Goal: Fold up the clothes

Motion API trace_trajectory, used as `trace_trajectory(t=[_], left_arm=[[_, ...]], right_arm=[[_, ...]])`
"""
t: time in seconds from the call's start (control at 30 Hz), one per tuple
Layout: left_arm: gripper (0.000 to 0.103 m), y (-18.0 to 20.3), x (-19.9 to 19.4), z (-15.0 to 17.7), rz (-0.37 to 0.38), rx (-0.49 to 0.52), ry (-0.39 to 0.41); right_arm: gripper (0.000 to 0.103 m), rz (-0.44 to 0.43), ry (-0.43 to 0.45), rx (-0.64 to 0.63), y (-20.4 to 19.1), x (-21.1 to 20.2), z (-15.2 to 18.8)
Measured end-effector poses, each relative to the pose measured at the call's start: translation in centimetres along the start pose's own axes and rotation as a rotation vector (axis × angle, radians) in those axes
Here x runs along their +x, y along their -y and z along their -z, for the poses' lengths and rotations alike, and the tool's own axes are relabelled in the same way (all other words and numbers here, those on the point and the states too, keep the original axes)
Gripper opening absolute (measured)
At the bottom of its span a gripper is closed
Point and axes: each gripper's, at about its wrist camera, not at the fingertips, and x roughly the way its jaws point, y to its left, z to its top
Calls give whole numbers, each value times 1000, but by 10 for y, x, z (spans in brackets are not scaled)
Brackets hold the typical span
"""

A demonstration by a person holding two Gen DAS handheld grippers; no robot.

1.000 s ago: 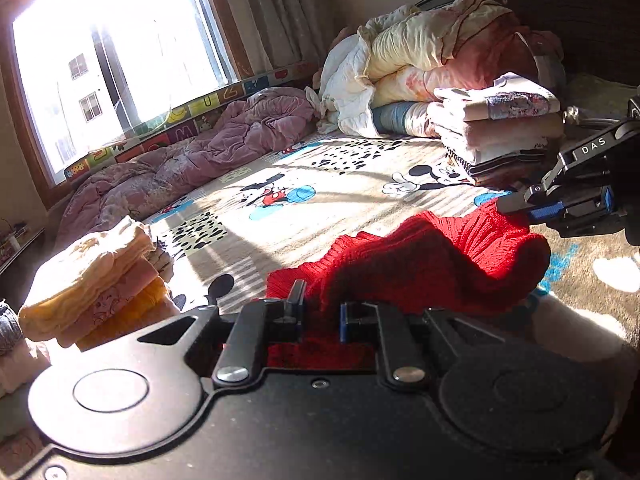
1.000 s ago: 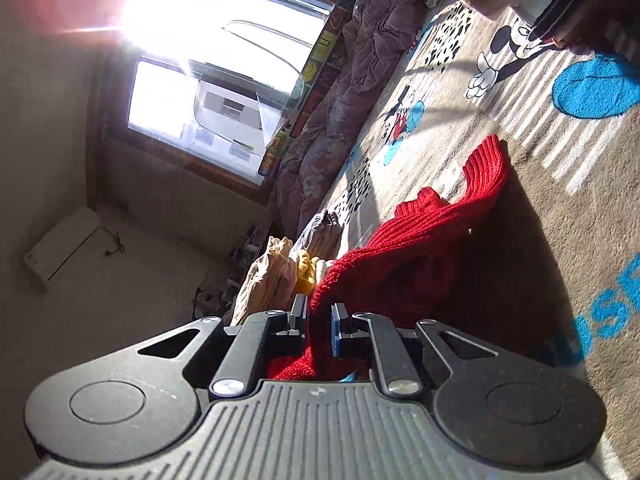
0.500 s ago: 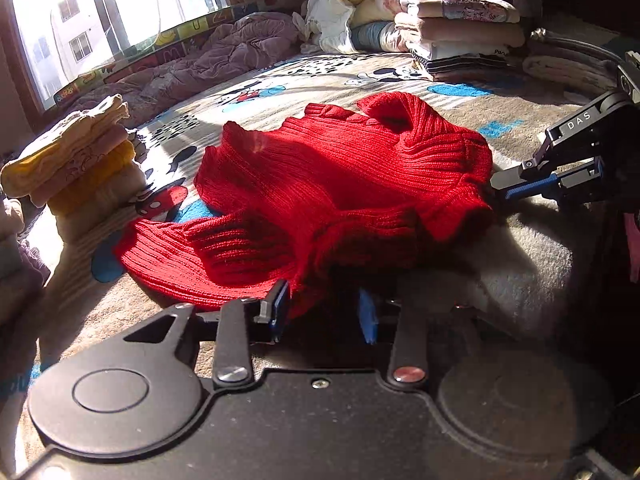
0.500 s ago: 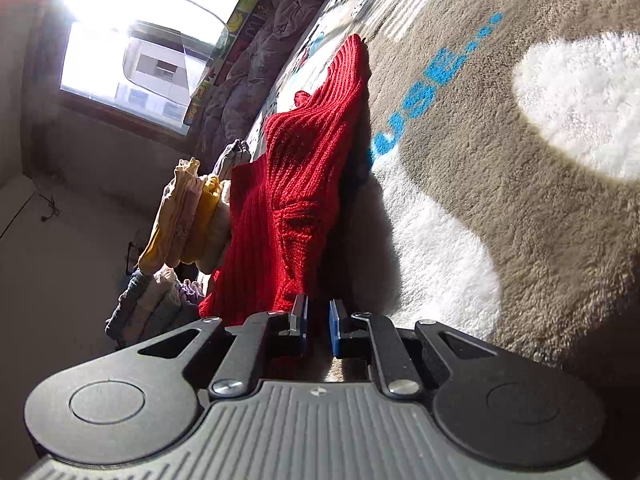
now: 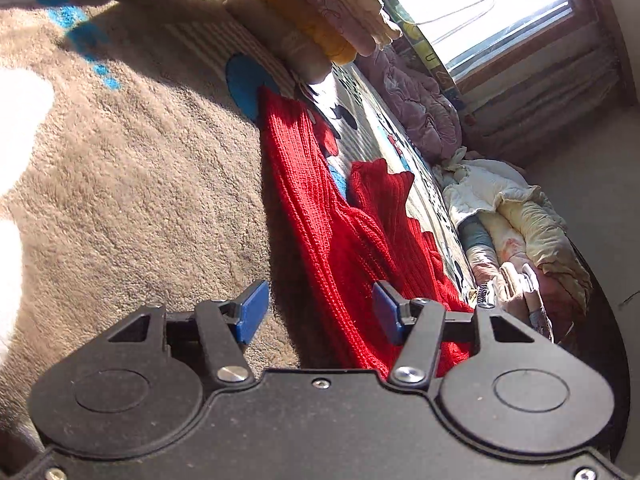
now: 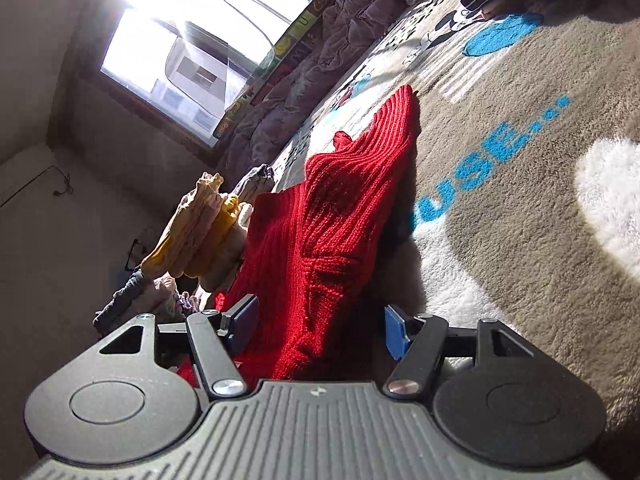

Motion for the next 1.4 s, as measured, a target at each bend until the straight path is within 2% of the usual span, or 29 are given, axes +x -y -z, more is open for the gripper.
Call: trace_trajectory(t=[0.13,0.2,0.43,0.47,0.5,0.53,0.6,0.63,0.67,0.8,0.87,0.9,0.97,1.03,1.1,1.13,1.17,1.2,1.23,1.27,1.3,1.4], left_arm=[[55,-6,20,-25,2,-58,39],[47,-9,31,-37,-4,-76,49],[32,-14,58,-62,-44,-83,71],[25,-14,60,-64,-61,-73,72],[13,-14,61,-65,-79,-54,70],[9,-14,61,-66,-101,-28,71],[8,-9,55,-66,-145,40,102],[7,-4,47,-66,-169,89,137],[6,1,39,-68,-193,140,175],[6,2,-12,-82,-185,195,320],[6,-6,-32,-87,-196,193,355],[6,-13,-37,-88,-210,185,352],[6,-28,-35,-88,-253,159,315],[8,-44,-26,-88,-328,138,262],[17,-54,-19,-88,-385,131,234],[18,-57,-20,-87,-379,117,242],[18,-57,-22,-87,-378,113,250],[25,-56,-25,-86,-380,113,257],[30,-52,-28,-85,-397,136,268],[39,-48,-30,-84,-419,159,282],[45,-44,-33,-84,-442,181,297],[48,-40,-40,-84,-431,177,317]], right_arm=[[64,19,12,-13,3,5,-1],[64,24,22,-13,6,7,-3],[62,56,55,-74,10,14,-6],[62,63,55,-93,8,16,-5],[61,70,53,-113,6,17,-4],[57,80,51,-134,4,18,-3],[49,108,53,-160,3,19,-2],[42,122,56,-169,3,19,-1],[40,132,58,-174,2,19,0],[31,114,56,-189,-7,13,7],[28,94,49,-182,-11,11,11],[24,89,41,-171,-11,10,14],[23,96,21,-162,-11,12,20],[23,104,9,-154,-10,14,24],[23,99,22,-141,-9,11,24],[23,94,35,-133,-9,8,22],[24,89,49,-125,-9,5,21],[27,84,62,-118,-9,2,19],[33,78,75,-110,-9,-1,18],[38,73,88,-102,-8,-4,17],[46,68,101,-94,-8,-7,15],[51,53,144,-64,-6,-17,10]])
